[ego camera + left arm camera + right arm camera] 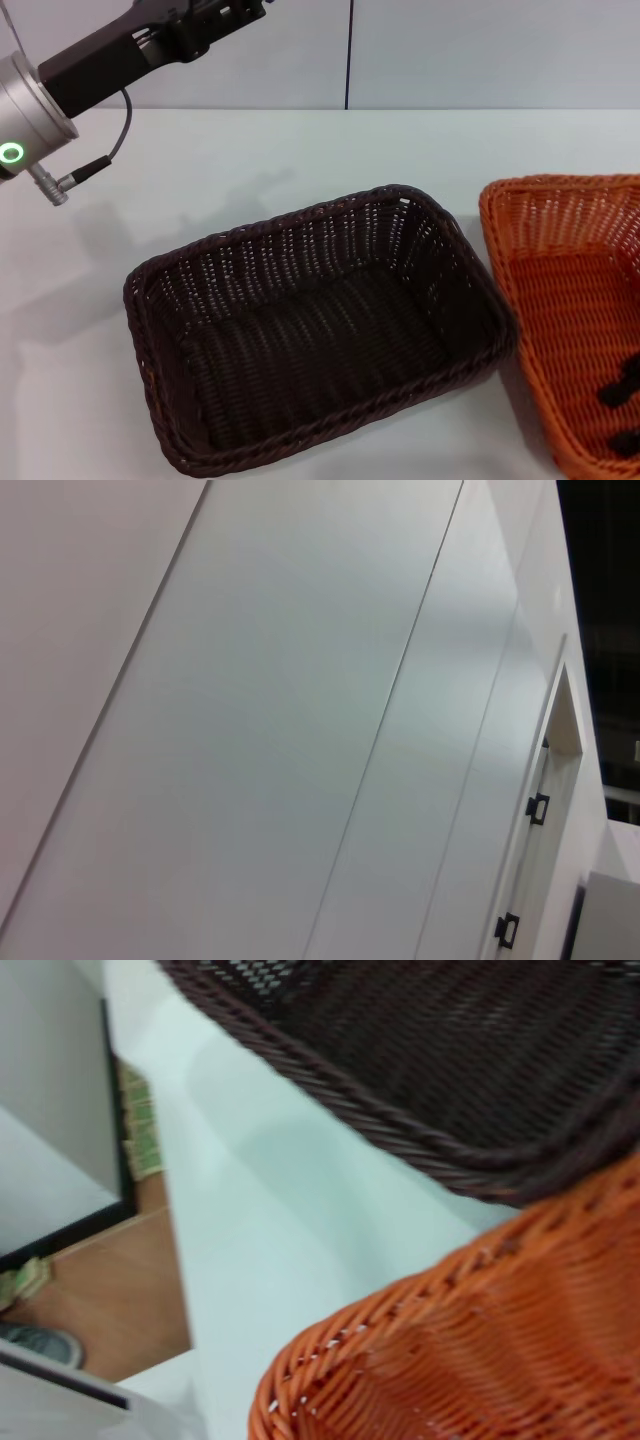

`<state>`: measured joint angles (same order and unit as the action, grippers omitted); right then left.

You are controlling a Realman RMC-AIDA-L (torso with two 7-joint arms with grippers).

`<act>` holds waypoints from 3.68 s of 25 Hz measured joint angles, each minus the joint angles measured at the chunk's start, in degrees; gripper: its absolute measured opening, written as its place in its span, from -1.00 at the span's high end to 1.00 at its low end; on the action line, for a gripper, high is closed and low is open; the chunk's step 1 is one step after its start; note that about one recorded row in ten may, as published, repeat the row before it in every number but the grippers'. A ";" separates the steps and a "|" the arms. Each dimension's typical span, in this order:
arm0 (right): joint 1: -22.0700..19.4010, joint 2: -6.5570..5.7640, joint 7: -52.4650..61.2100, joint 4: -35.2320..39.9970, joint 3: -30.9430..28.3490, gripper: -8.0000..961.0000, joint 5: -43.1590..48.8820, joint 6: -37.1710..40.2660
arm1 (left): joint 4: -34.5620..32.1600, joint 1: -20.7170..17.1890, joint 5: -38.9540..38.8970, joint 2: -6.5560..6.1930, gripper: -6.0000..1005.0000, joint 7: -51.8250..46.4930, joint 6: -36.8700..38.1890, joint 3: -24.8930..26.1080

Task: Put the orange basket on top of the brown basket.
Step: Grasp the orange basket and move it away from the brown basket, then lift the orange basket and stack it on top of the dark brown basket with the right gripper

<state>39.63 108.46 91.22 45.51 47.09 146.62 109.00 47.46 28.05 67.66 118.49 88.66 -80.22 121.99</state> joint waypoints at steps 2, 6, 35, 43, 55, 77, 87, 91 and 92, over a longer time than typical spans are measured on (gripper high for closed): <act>-0.01 0.93 -0.18 0.08 0.89 -0.27 0.03 0.92 | 0.00 0.08 0.00 -0.05 -0.71 0.01 0.76 -0.24; -0.07 3.24 -0.25 0.52 3.73 -0.27 0.05 2.30 | 0.00 0.47 0.00 -0.14 -0.71 0.13 1.68 -0.25; 1.40 -3.91 1.67 15.11 -19.87 -0.41 -7.38 -2.29 | -1.92 2.59 0.06 -0.37 -0.71 0.64 5.61 0.14; 1.83 -4.49 1.32 9.87 -12.95 -0.52 -5.98 -10.57 | -3.04 2.78 0.05 -0.37 -0.71 0.77 6.22 0.13; 1.73 -4.05 0.45 2.46 -5.94 -0.47 -4.35 -17.61 | -5.04 4.08 0.12 -0.42 -0.71 1.28 6.99 0.18; 2.13 -3.20 -5.88 -7.57 -5.31 0.08 -3.92 -24.25 | -5.90 4.32 0.28 -0.54 -0.71 1.43 7.80 0.27; -0.37 -10.75 -2.11 -7.64 -7.69 0.53 -3.20 -15.83 | -7.16 3.96 0.23 -0.55 -0.71 1.43 7.80 0.35; -1.67 -12.55 -1.48 -7.52 -10.68 0.63 -0.41 -11.61 | -7.32 3.68 0.15 -0.55 -0.71 1.78 7.80 0.39; -1.98 -12.70 -1.47 -7.32 -11.83 0.66 0.44 -11.05 | -7.35 3.66 0.14 -0.54 -0.71 1.87 7.80 0.48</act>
<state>37.65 95.77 89.75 38.18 35.26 147.06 97.95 40.11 31.71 67.80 117.95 90.53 -72.42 122.47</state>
